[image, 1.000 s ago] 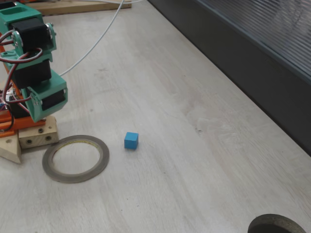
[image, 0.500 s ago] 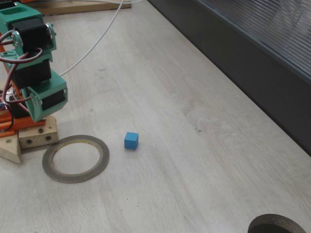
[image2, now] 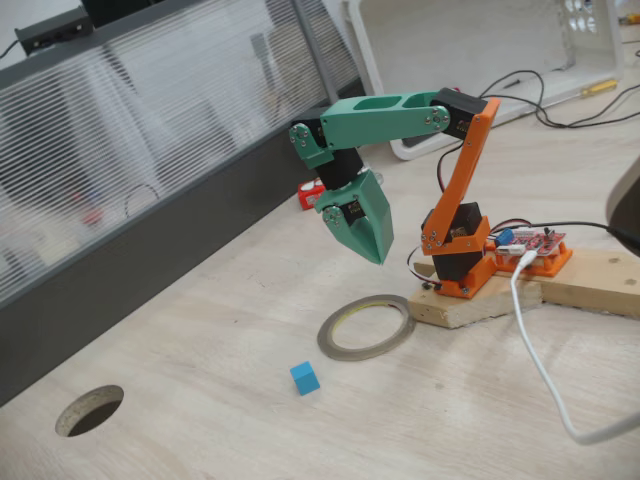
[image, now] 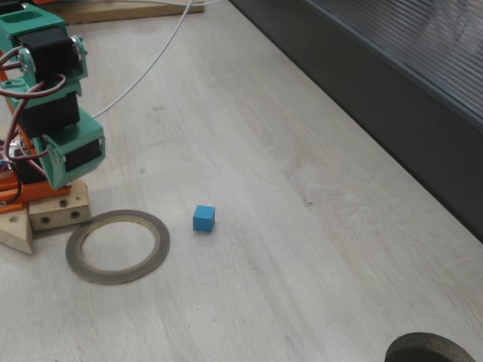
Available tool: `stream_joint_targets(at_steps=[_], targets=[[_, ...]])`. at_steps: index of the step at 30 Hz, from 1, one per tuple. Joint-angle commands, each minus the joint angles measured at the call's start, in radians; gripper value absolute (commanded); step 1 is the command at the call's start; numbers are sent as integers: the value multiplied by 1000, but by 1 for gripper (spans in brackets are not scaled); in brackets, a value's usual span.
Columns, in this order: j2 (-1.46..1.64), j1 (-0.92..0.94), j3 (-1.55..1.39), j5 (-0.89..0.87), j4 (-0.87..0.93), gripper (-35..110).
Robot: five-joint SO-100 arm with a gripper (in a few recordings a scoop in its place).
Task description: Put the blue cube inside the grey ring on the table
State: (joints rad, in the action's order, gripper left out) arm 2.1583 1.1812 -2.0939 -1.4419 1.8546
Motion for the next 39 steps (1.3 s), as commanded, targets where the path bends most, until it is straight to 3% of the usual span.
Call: stream_joint_targets(at_steps=[1, 4, 13, 19, 27, 34, 39], targets=[[11, 8, -3, -15, 14, 0], [11, -51, -3, -15, 14, 0], [9, -489, -3, -9, 8, 0], [9, -687, -3, -9, 9, 0], [-8, -706, -3, -8, 5, 0], [-259, -709, 21, -8, -3, 0], [-310, -706, 164, -8, -143, 0]])
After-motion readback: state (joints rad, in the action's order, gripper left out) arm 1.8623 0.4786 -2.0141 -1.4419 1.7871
